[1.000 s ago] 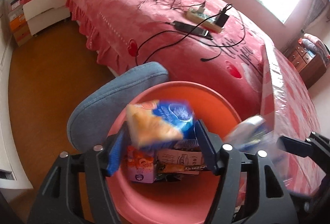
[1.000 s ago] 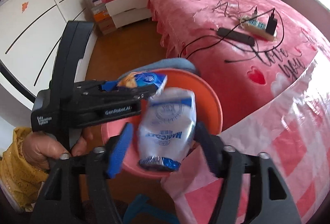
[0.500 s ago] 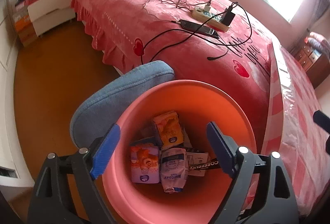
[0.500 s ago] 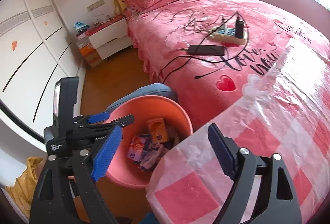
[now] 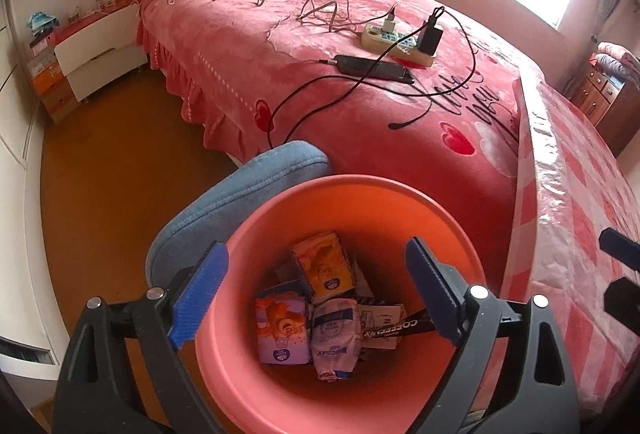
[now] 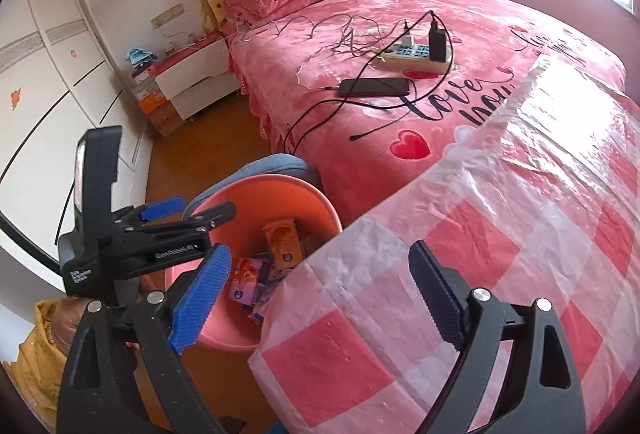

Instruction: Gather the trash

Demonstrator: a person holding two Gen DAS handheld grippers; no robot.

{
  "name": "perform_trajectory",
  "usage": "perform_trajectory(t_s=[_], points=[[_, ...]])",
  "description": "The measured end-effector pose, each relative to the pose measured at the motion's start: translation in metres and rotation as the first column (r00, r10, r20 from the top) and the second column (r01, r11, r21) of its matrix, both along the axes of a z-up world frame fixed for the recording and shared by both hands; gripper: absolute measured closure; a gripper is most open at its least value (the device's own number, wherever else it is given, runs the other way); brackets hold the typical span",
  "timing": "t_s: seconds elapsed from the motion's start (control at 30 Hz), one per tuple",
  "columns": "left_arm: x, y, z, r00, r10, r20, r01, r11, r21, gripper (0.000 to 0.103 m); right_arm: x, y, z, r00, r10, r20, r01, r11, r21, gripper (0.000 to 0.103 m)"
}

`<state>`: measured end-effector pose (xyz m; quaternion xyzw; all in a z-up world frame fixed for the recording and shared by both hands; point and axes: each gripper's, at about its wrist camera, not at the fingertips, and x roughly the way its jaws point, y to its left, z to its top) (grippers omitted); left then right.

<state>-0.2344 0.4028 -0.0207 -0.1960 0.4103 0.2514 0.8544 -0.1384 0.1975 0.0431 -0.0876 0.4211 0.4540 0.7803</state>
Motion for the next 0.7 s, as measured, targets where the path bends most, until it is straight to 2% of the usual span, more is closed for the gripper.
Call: perform_trajectory(t_s=[0.27,0.7], points=[[0.004,-0.010,0.017,0.999,-0.012,0.031,0.011,1.000,0.019,0.012,0.006,-0.021,0.001,0.999,-0.044,0.001,0.044,0.999,0.019,0.014],[0.024,-0.042,0.036,0.997,-0.072,0.036,0.070,0.996,0.053,0.012,0.014,-0.062,0.005,0.992,-0.124,0.019,0.123,0.991,0.054,0.014]])
